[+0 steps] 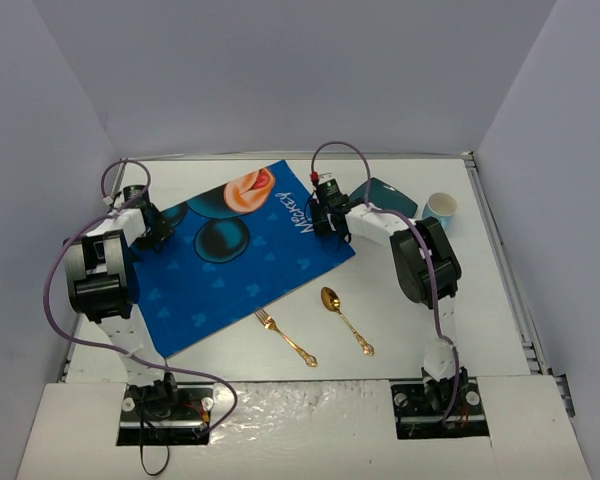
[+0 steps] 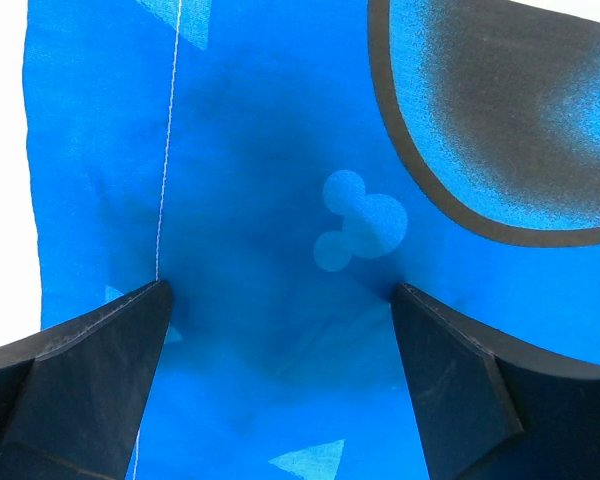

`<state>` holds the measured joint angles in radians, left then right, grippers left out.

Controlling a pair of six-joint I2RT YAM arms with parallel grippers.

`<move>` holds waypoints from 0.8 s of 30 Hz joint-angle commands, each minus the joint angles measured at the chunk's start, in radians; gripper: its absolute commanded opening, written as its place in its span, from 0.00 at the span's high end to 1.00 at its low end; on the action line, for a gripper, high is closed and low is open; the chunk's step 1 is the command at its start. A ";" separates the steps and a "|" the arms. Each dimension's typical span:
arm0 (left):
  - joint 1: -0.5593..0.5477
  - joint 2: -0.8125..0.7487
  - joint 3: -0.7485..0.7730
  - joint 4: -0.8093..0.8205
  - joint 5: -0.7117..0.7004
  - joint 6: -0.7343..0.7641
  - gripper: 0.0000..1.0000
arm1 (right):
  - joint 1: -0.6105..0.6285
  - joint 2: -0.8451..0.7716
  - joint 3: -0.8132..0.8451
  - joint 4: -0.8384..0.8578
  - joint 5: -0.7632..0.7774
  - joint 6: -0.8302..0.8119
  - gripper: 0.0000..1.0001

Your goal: Set the dinner table for one person

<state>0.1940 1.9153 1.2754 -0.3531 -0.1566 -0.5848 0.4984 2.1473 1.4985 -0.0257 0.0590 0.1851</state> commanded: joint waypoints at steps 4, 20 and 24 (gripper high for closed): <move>0.011 0.022 0.044 -0.085 0.006 -0.030 0.12 | -0.012 0.057 0.088 -0.020 0.054 -0.031 0.64; 0.028 -0.114 0.111 -0.153 0.065 -0.031 0.03 | -0.020 -0.019 0.217 -0.066 0.039 -0.031 0.62; 0.015 -0.218 0.174 -0.180 0.118 -0.004 0.03 | -0.024 -0.143 0.226 -0.065 0.071 0.019 0.54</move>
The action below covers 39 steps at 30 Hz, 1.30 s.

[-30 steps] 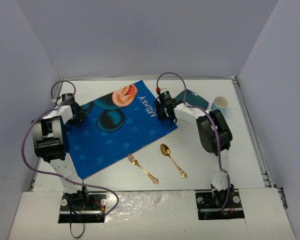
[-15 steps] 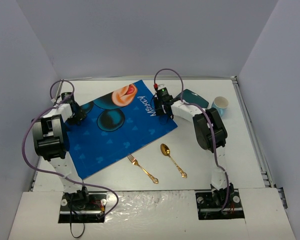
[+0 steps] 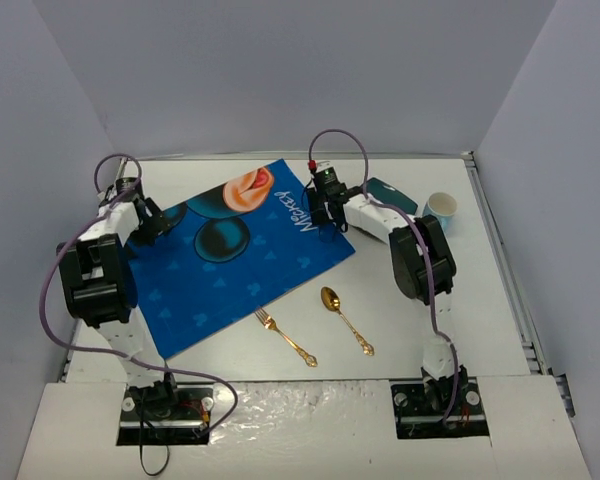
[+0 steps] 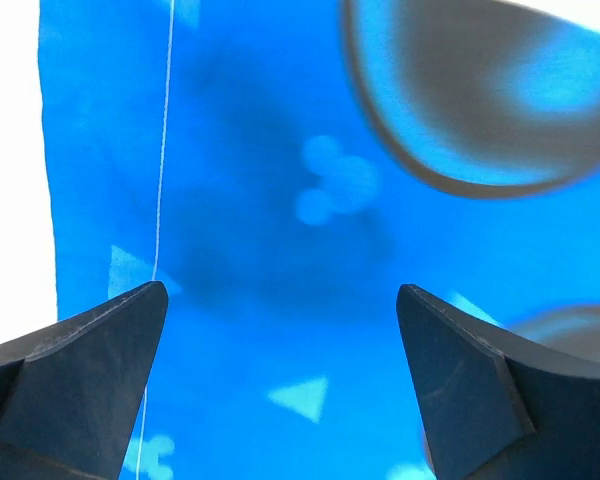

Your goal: Set the dinner table for one person

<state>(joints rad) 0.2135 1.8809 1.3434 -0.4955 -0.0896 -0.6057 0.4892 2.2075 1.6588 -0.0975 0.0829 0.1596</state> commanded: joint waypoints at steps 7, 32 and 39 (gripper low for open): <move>-0.106 -0.394 0.086 -0.113 0.057 0.139 0.03 | -0.034 -0.479 -0.134 0.075 0.233 0.237 0.43; -0.329 -0.809 -0.466 0.042 0.284 0.294 0.03 | -0.268 -0.806 -1.043 0.707 0.132 0.924 0.11; -0.340 -0.823 -0.464 0.032 0.229 0.305 0.03 | -0.269 -0.657 -1.045 0.898 0.158 1.017 0.20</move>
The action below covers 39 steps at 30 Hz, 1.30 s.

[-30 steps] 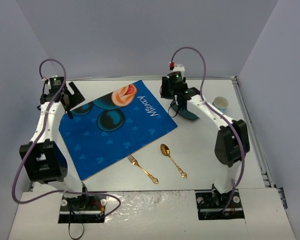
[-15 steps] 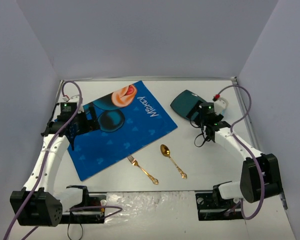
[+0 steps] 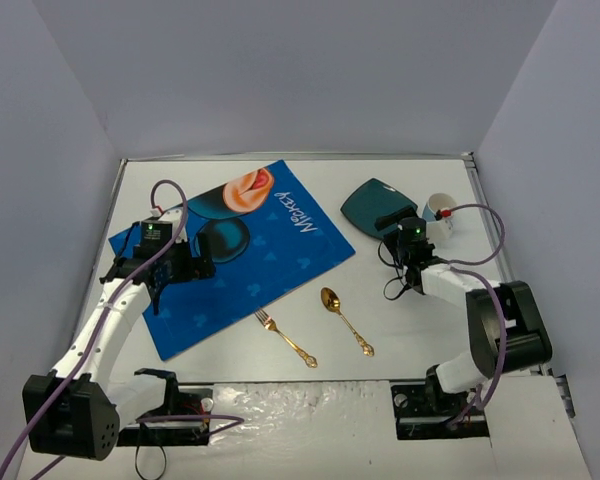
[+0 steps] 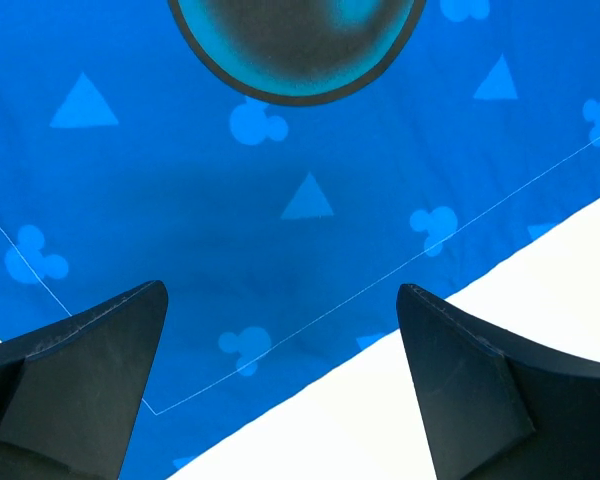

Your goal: Set the dinner table for one person

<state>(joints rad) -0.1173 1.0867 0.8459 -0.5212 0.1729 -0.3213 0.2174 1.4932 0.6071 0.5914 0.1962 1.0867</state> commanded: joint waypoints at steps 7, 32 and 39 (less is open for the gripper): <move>-0.012 -0.030 0.032 0.056 -0.045 0.022 0.03 | 0.005 0.087 -0.031 0.227 0.066 0.174 0.25; -0.013 -0.025 0.032 0.055 -0.057 0.021 0.03 | -0.009 0.309 -0.021 0.417 0.084 0.322 0.36; -0.013 -0.025 0.031 0.053 -0.059 0.021 0.03 | -0.009 0.369 -0.026 0.469 0.105 0.392 0.38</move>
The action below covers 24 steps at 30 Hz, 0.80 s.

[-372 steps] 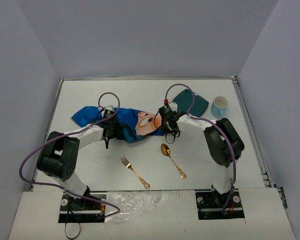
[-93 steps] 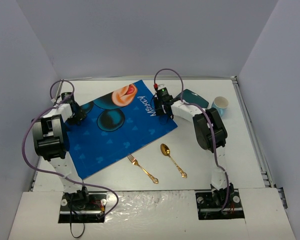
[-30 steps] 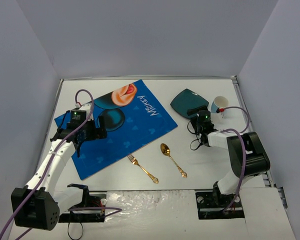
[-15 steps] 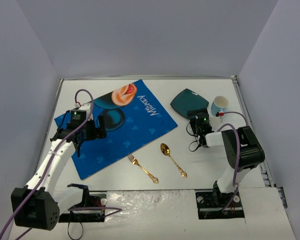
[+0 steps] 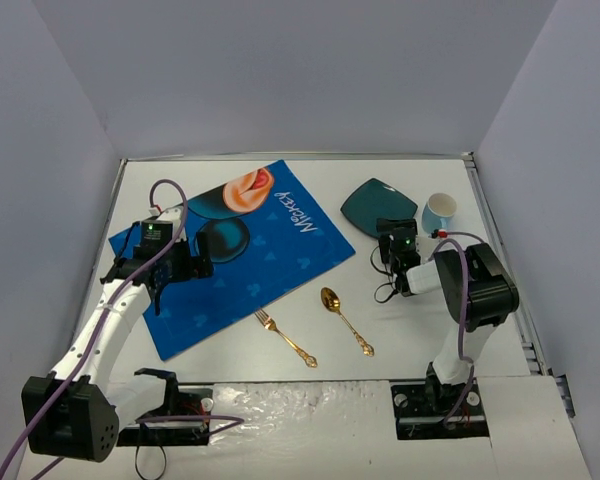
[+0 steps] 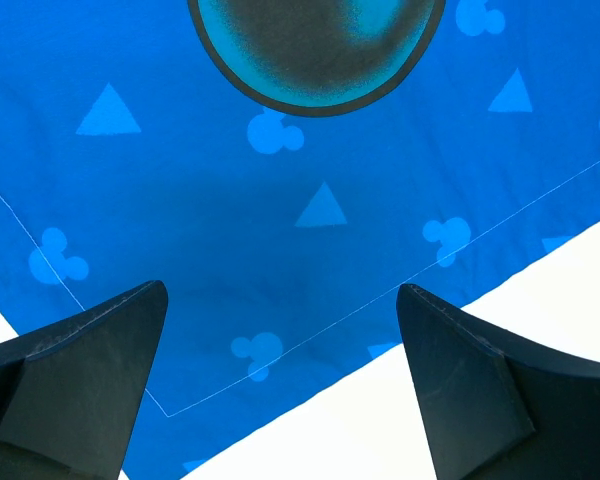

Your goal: Set the dinner table for one person

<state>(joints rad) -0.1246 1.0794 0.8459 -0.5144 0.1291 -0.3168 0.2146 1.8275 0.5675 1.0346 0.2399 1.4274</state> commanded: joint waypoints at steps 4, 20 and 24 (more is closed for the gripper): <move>-0.006 -0.016 0.030 0.044 -0.019 0.016 0.03 | -0.007 0.061 0.026 0.045 0.072 0.067 0.40; -0.006 -0.012 0.032 0.042 -0.025 0.015 0.03 | -0.024 0.103 0.002 0.127 0.086 0.144 0.84; -0.006 -0.010 0.031 0.042 -0.022 0.015 0.03 | -0.024 0.081 -0.023 0.173 0.079 0.148 0.97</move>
<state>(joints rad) -0.1246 1.0794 0.8459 -0.5148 0.1189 -0.3168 0.1977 1.9336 0.5637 1.1327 0.2731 1.5666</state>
